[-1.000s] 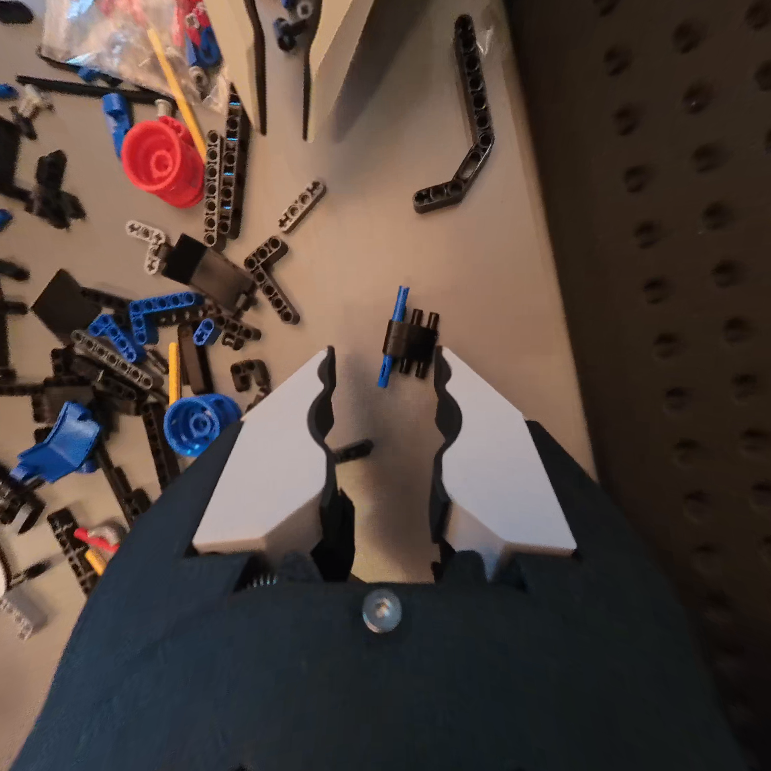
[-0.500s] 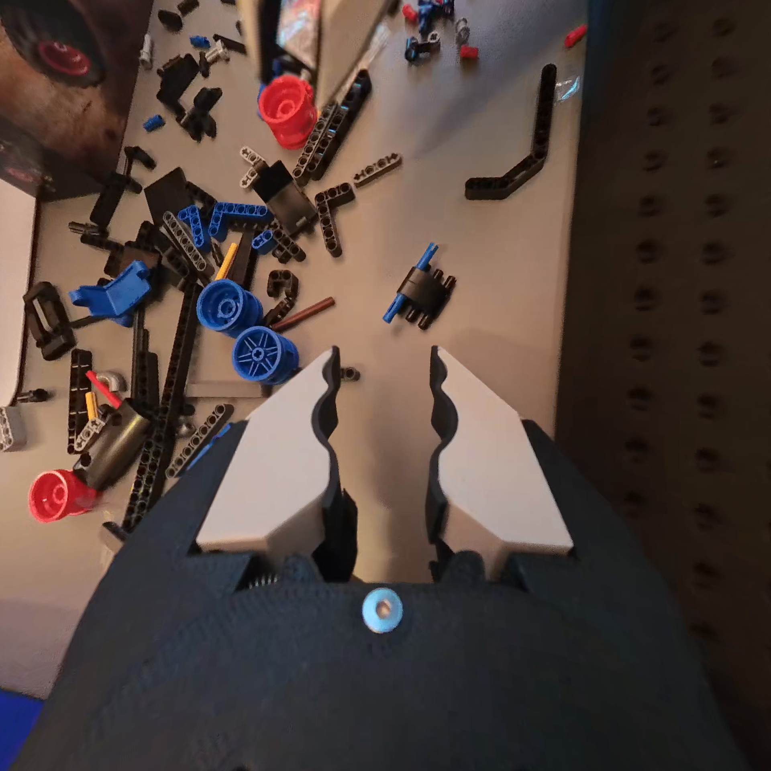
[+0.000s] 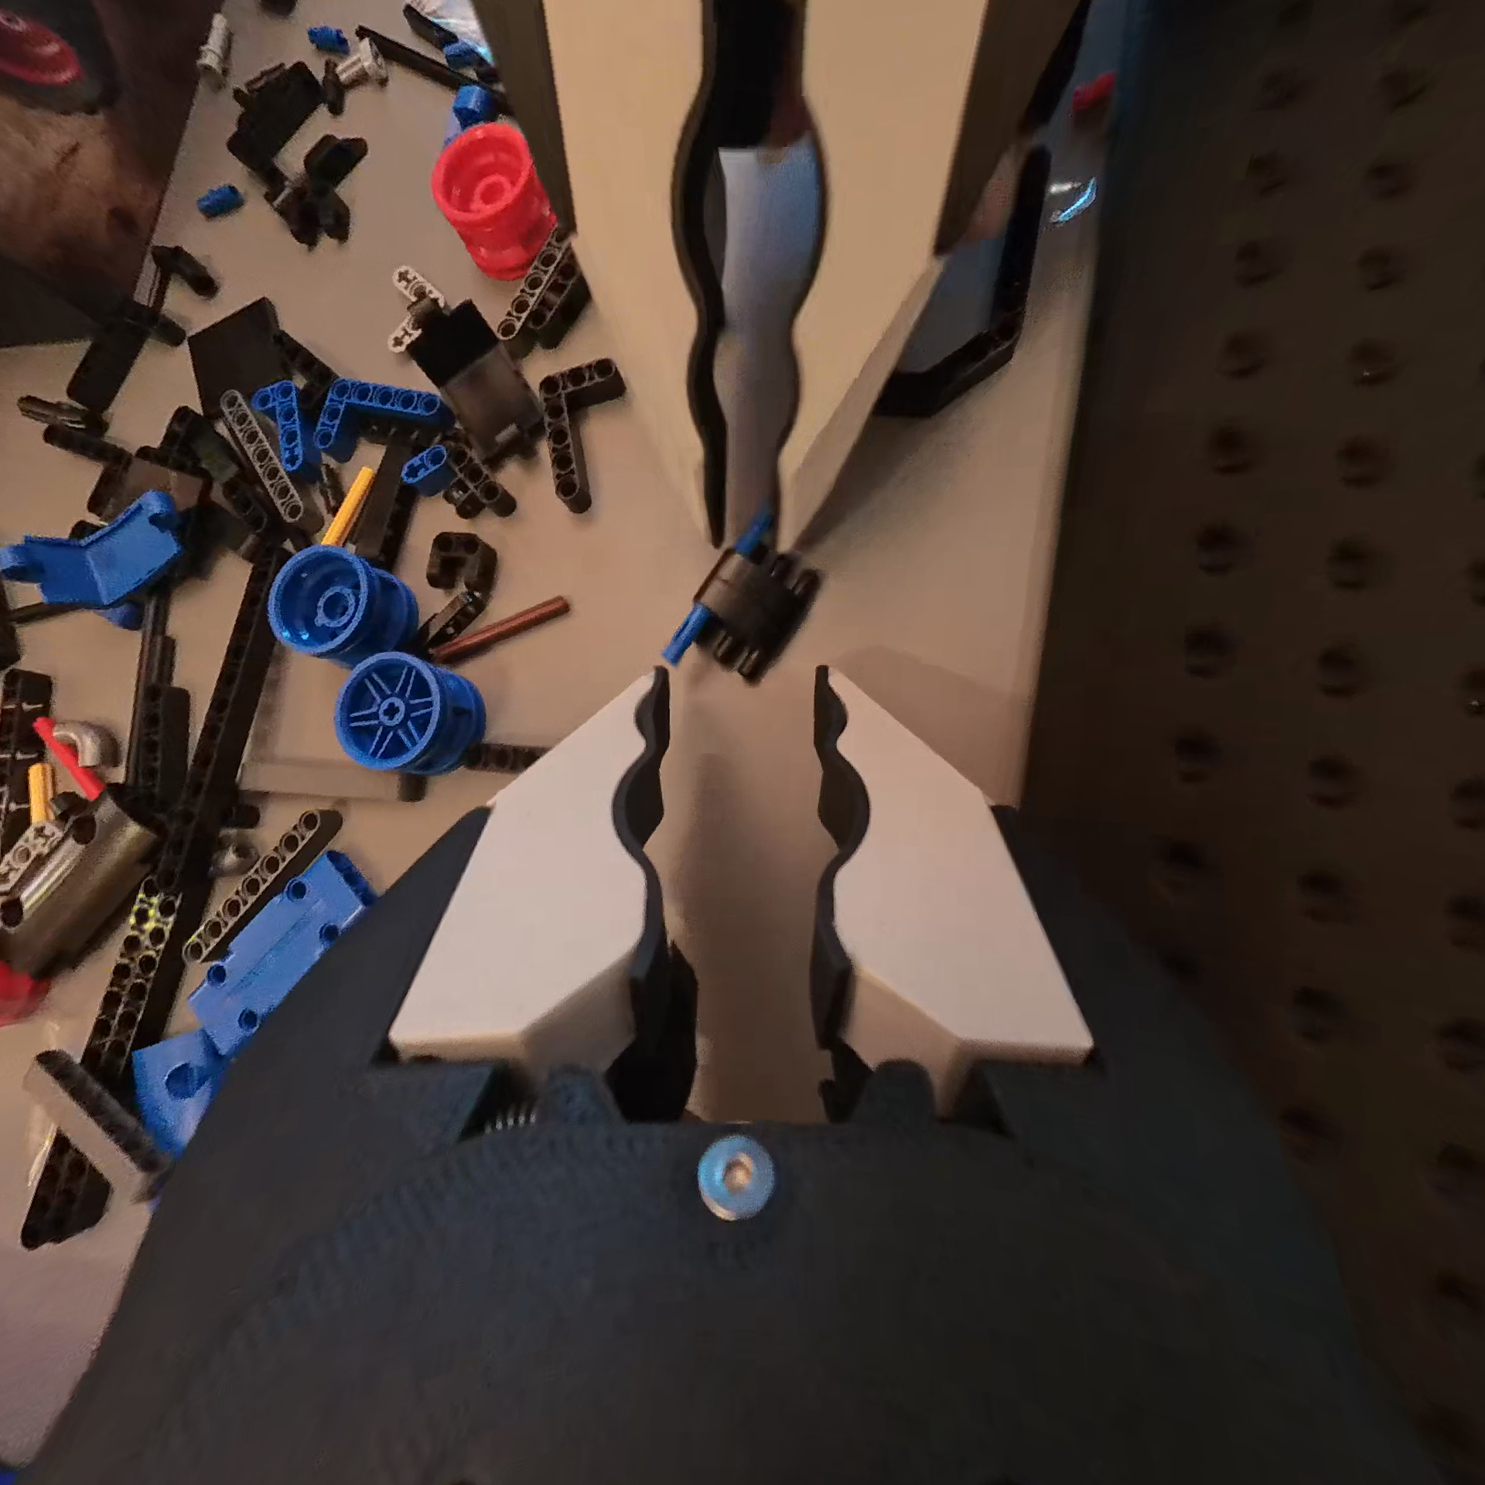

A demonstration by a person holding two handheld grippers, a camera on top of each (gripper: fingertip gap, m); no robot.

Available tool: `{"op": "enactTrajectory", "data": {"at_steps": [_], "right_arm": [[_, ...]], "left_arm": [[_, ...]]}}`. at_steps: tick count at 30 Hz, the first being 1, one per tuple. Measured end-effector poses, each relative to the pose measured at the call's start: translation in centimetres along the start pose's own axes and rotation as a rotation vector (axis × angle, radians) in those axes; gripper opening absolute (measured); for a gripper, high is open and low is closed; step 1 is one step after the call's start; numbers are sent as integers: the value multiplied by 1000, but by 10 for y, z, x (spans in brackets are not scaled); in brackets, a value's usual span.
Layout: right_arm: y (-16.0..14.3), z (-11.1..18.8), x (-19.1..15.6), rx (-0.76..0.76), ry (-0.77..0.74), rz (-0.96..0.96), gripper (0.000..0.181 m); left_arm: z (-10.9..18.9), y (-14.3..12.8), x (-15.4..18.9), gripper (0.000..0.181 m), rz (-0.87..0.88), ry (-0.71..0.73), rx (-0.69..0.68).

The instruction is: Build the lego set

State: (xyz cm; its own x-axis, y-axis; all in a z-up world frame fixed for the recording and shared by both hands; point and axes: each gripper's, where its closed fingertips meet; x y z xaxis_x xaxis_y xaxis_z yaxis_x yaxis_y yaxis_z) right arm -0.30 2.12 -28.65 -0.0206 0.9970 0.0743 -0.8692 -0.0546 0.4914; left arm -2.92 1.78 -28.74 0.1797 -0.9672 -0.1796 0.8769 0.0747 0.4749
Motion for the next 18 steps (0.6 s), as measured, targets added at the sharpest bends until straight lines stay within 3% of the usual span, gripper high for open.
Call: {"op": "enactTrajectory", "data": {"at_steps": [2,6,11,15,18], "right_arm": [[-1,-5,3,-26,-20,-4,2],[0,-3,7,-2,-49,2,2],[26,22,22,182,-68,-83,2],[44,31,21,224,-54,-34,2],[51,29,24,203,-75,29,2]], "left_arm": [[-1,4,2,34,12,1,13],[0,6,-4,37,44,62,35],[21,11,-27,47,140,151,149],[43,19,-36,48,211,121,296],[49,19,-32,36,202,73,339]]}}
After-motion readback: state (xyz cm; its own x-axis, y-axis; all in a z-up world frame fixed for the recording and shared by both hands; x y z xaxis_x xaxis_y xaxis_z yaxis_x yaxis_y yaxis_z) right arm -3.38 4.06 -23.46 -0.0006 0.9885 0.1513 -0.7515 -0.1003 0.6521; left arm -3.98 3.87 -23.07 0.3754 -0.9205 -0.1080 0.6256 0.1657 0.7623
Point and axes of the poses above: each gripper's, where its closed fingertips meet, z back along the fingers, y out of its top, x = y × z across the jaws, and after that the axes turned 12 degrees about -x, right-handed
